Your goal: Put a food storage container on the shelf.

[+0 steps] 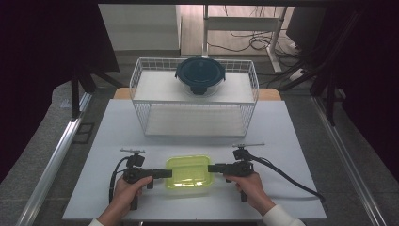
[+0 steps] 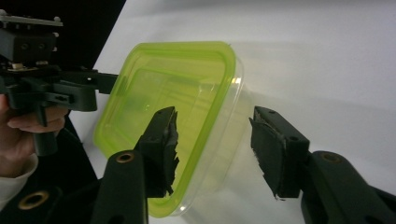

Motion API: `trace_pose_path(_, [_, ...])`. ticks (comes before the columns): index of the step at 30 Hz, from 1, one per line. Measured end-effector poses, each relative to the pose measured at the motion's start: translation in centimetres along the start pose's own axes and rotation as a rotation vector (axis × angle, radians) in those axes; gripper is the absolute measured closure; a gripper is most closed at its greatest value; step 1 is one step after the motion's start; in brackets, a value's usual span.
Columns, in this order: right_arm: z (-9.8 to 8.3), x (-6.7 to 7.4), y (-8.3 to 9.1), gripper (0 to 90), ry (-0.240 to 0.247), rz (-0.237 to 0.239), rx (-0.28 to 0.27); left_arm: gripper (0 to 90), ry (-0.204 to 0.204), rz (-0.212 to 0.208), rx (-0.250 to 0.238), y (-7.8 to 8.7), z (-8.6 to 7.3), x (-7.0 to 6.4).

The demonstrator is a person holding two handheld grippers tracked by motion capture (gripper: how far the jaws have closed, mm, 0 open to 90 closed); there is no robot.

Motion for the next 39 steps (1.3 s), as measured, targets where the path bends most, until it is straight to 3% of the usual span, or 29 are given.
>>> trace_pose_path(5, [-0.4, 0.1, -0.3, 61.1, -0.024, 0.027, 0.024, 56.3, 0.0, 0.0, 0.026, -0.2, -0.2, -0.1])
trace_pose_path(7, [-0.7, 0.2, -0.4, 67.1, -0.039, 0.037, 0.045, 63.1, 0.032, -0.007, 0.026, -0.3, -0.3, 0.1])
trace_pose_path(11, [-0.5, 0.3, -0.2, 72.8, -0.03, 0.034, 0.036, 75.1, 0.066, -0.012, 0.007, -0.1, -0.1, 0.4])
trace_pose_path(13, [-0.4, 0.4, 0.1, 75.6, -0.025, 0.032, 0.024, 77.3, 0.051, -0.017, 0.002, 0.0, -0.1, 0.2])
trace_pose_path(17, [-0.3, 0.6, 0.3, 77.2, -0.012, 0.028, 0.011, 79.8, 0.038, -0.013, -0.007, 0.1, -0.1, -0.1])
trace_pose_path(25, [0.2, 1.1, 1.2, 78.1, 0.024, 0.041, -0.015, 80.5, -0.029, -0.024, -0.035, 0.5, 0.2, -1.3])
trace_pose_path(39, [0.8, 2.3, 2.5, 78.1, 0.079, 0.051, -0.043, 80.8, -0.07, -0.045, -0.077, 1.2, 0.5, -2.7])
Point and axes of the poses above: each handheld gripper's, and its own axes: y roughly backward along the jaws, z roughly out of its top, x roughly to its left, the point moved 3 cm from there along -y, roughly forward along the jaws, and after that the axes turned 15 degrees about -x, right-handed, at the moved point
